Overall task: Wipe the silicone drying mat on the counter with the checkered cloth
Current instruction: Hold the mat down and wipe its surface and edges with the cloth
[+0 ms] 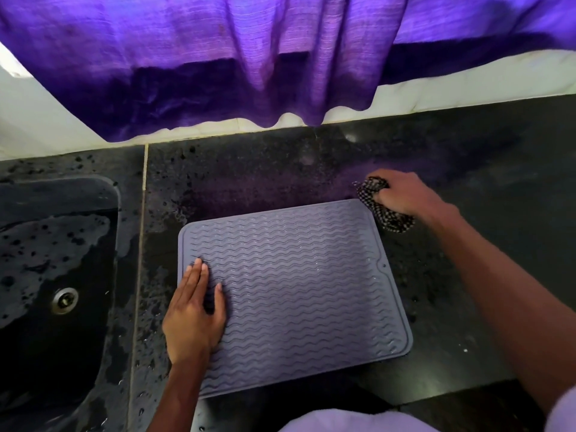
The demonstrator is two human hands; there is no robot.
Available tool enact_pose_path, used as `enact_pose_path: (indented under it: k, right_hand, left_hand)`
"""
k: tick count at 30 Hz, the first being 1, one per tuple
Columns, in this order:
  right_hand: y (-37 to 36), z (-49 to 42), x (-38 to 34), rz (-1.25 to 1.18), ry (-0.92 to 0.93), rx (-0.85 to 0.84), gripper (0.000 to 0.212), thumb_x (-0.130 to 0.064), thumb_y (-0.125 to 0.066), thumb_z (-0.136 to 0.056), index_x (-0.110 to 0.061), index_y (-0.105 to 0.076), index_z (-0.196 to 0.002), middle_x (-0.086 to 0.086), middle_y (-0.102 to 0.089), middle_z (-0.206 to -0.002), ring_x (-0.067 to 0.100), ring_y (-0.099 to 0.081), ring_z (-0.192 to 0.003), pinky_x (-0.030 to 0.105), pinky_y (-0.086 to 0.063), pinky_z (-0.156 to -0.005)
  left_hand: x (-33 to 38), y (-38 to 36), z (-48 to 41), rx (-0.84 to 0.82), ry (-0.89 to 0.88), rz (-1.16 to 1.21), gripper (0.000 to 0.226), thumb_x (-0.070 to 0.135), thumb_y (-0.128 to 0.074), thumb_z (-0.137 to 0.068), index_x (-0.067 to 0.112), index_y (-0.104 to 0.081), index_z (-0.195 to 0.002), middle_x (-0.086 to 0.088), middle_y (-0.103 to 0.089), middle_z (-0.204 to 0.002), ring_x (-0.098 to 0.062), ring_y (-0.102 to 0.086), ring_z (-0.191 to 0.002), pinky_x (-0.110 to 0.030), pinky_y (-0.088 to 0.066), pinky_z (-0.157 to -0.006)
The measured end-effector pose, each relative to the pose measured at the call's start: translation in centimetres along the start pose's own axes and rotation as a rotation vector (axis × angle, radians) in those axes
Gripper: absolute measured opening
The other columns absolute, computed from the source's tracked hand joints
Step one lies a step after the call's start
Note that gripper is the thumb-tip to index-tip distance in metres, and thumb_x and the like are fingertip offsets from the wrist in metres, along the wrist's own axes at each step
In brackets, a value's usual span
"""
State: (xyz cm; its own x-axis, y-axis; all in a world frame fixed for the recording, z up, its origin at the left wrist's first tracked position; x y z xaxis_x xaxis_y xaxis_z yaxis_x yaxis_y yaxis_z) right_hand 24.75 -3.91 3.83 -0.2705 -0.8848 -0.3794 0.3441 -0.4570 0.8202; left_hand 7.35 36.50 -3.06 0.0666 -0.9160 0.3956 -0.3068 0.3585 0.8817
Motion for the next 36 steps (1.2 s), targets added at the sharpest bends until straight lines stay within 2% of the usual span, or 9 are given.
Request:
enact_pose_path:
  k: [6,12,16,21,23,26,29,33,36]
  right_hand:
    - [-1.8,-0.5,0.3,0.077,-0.001,-0.101,0.043,-0.011,-0.047,-0.089,-0.025,-0.061,-0.128,0.013,-0.058,-0.136,0.033,-0.053,-0.124,0.037,-0.043,-0.103]
    - [-3.5,1.6,1.9,0.162,-0.021,-0.313,0.034,-0.021,-0.053,-0.087,-0.025,-0.066,-0.119,0.009,-0.064,-0.122,0.026,-0.059,-0.104,0.030,-0.045,-0.084]
    - [-5.1,5.1,3.2,0.250,0.013,-0.468,0.030,-0.014,-0.055,-0.083,-0.021,-0.068,-0.108,0.007,-0.068,-0.114,0.022,-0.061,-0.099,0.029,-0.046,-0.081]
    - [-4.3,8.7,5.7,0.497,0.013,-0.691,0.043,-0.019,-0.059,-0.083,-0.039,-0.062,-0.121,-0.007,-0.061,-0.125,0.014,-0.053,-0.107,0.026,-0.043,-0.089]
    - [-2.8,8.2,5.5,0.508,0.019,-0.667,0.050,-0.020,-0.059,-0.085,-0.045,-0.053,-0.129,-0.004,-0.056,-0.135,0.018,-0.052,-0.113,0.031,-0.043,-0.095]
    - [-0.9,5.3,2.9,0.325,0.045,-0.430,0.049,-0.021,-0.051,-0.090,-0.048,-0.042,-0.130,0.011,-0.055,-0.134,0.024,-0.055,-0.100,0.032,-0.044,-0.085]
    - [-0.8,2.7,0.7,0.167,0.060,-0.197,0.038,-0.019,-0.046,-0.092,-0.038,-0.050,-0.124,0.018,-0.059,-0.129,0.034,-0.059,-0.107,0.039,-0.049,-0.091]
    - [-3.0,2.2,0.1,0.109,0.065,-0.150,0.039,-0.014,-0.044,-0.091,-0.024,-0.056,-0.126,0.019,-0.060,-0.128,0.036,-0.056,-0.117,0.041,-0.047,-0.099]
    - [-3.9,3.1,0.9,0.145,0.055,-0.170,0.046,-0.015,-0.043,-0.091,-0.020,-0.051,-0.136,0.017,-0.055,-0.137,0.037,-0.047,-0.126,0.043,-0.041,-0.105]
  left_hand:
    - [0.1,0.2,0.1,0.005,0.007,-0.010,0.051,0.041,-0.048,-0.097,0.010,-0.061,-0.135,0.004,-0.053,-0.147,-0.011,-0.051,-0.135,-0.036,-0.049,-0.104]
    - [0.2,0.1,0.1,0.018,-0.008,-0.006,0.050,0.039,-0.050,-0.097,0.009,-0.061,-0.135,0.002,-0.054,-0.147,-0.012,-0.051,-0.134,-0.038,-0.049,-0.104]
    - [-0.2,0.2,0.0,0.030,-0.008,-0.003,0.049,0.041,-0.049,-0.098,0.011,-0.061,-0.135,0.004,-0.054,-0.147,-0.011,-0.051,-0.134,-0.037,-0.050,-0.103]
    - [0.0,-0.2,0.4,0.042,-0.018,-0.009,0.050,0.043,-0.047,-0.099,0.012,-0.061,-0.135,0.004,-0.054,-0.146,-0.012,-0.052,-0.133,-0.036,-0.050,-0.103]
    - [-0.1,-0.2,0.3,0.041,-0.021,-0.012,0.050,0.044,-0.046,-0.099,0.013,-0.061,-0.135,0.005,-0.054,-0.146,-0.011,-0.052,-0.133,-0.036,-0.050,-0.103]
    - [-0.3,-0.1,0.1,0.036,-0.012,-0.019,0.050,0.045,-0.045,-0.100,0.013,-0.061,-0.135,0.005,-0.054,-0.146,-0.010,-0.052,-0.133,-0.036,-0.051,-0.102]
    - [-0.1,0.1,0.1,0.037,-0.013,-0.020,0.051,0.045,-0.046,-0.099,0.012,-0.061,-0.135,0.005,-0.054,-0.146,-0.010,-0.052,-0.133,-0.037,-0.051,-0.101]
    - [0.0,0.1,0.1,0.023,0.002,-0.006,0.052,0.044,-0.047,-0.098,0.011,-0.060,-0.136,0.003,-0.054,-0.146,-0.012,-0.051,-0.135,-0.038,-0.051,-0.102]
    - [0.0,0.2,0.1,0.025,0.008,-0.009,0.052,0.045,-0.046,-0.098,0.012,-0.061,-0.135,0.003,-0.054,-0.146,-0.012,-0.051,-0.135,-0.038,-0.051,-0.102]
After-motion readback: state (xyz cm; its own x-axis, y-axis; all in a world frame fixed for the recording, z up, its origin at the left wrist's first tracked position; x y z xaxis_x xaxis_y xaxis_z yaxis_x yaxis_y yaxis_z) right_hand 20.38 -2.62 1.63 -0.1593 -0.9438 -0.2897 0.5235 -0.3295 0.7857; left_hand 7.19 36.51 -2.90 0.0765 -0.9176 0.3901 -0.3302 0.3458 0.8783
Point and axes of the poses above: each hand's wrist, its own z-axis away from the middle knuckle, its own y-axis out of the back of the hand, x = y × z, the point moved 9 cm from there along -z, towards the middle knuckle
